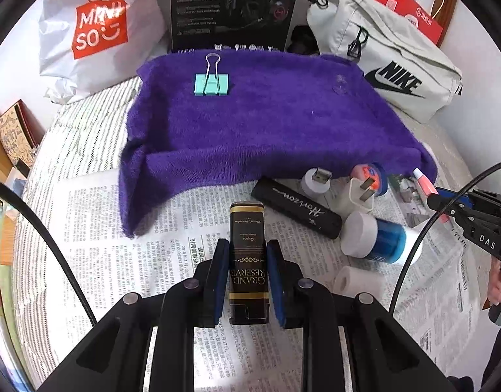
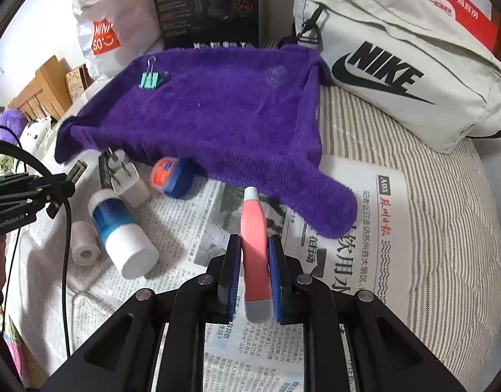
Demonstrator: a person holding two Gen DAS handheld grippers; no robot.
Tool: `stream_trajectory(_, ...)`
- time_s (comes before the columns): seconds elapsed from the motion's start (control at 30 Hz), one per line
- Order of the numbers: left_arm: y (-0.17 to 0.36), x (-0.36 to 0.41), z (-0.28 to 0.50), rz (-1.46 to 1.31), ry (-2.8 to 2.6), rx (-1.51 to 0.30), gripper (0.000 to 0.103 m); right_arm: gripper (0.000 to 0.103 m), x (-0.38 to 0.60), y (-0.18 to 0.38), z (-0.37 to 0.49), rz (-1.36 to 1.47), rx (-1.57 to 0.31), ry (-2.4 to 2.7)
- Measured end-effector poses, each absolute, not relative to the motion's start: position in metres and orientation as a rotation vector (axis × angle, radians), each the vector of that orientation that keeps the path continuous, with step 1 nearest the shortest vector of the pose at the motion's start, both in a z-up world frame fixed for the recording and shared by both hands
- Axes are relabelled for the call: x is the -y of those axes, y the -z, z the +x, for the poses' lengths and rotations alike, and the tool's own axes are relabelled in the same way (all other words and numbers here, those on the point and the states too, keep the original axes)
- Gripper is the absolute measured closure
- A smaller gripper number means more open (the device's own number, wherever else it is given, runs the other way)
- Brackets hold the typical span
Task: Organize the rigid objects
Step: 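Lift the black tube and pink tube and carry both toward the purple towel, then lower the pink tube onto the towel and open the right gripper while the left holds the black tube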
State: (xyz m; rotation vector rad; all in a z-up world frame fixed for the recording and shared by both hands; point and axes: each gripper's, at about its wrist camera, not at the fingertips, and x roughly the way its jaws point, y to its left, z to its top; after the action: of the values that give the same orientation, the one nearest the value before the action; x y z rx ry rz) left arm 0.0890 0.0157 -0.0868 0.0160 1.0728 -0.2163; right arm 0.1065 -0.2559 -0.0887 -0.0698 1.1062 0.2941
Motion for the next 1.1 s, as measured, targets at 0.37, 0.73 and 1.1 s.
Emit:
stream_trajectory(0.37,0.059,-0.018,0.090,0.012,0.221,-1.023,0.081,0.086,0.262,0.066,0.106,-0.019,-1.068,-0.303)
stream_trajectory(0.73,0.043,-0.024,0.120,0.002,0.200,-0.987,0.081,0.086,0.260,0.054,0.133,-0.016,-1.040,-0.304)
stream_trajectory(1.1,0.041,-0.035,0.159,-0.016,0.189,-0.976,0.081,0.086,0.254,0.044,0.180,0.015,-1.014,-0.288)
